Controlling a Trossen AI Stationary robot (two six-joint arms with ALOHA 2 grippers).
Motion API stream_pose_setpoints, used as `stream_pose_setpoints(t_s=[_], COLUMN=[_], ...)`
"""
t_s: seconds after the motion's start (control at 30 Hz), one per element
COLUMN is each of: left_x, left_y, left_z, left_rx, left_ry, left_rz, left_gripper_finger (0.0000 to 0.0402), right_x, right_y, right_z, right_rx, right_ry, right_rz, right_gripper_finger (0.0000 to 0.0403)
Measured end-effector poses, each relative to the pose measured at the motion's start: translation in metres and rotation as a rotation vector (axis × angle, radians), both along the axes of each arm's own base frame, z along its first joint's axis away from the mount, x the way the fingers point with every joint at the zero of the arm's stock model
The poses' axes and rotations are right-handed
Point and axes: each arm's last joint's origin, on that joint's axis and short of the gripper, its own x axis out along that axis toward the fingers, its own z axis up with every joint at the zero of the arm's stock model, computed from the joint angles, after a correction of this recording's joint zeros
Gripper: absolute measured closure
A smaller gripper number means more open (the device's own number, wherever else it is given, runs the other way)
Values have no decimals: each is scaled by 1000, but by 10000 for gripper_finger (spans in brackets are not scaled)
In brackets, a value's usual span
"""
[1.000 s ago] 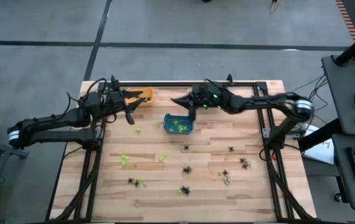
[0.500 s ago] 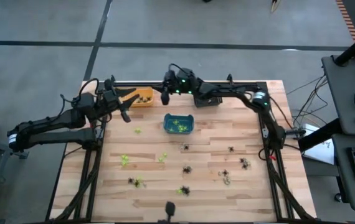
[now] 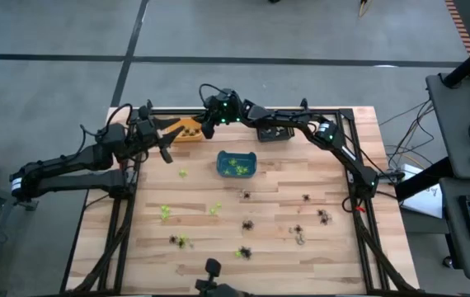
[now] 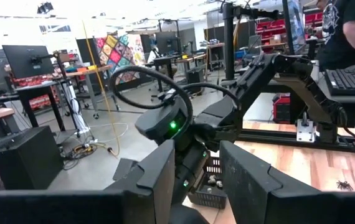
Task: Sort Halloween decoration
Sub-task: Put the black spider toy into the yellow bin
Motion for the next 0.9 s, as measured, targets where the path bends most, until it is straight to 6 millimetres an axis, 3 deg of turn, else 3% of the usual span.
stream_pose_setpoints(t_s=[0.57,0.77,0.9], left_x=[14,17,17], left_y=[4,5,6], left_z=[-9,-11,-11], left_rx=[-59,-62,-63], left_ry=[27,37,38], left_rz=[5,6,21], left_gripper_finger=[290,290,290], right_x=[-1,-1,-1], right_y=[1,0,2], right_z=[-1,-2,-2], right_rx=[-28,-80,-76], right_ry=[15,34,36], right_rz=[84,58,69], right_gripper_finger=[362,381,361])
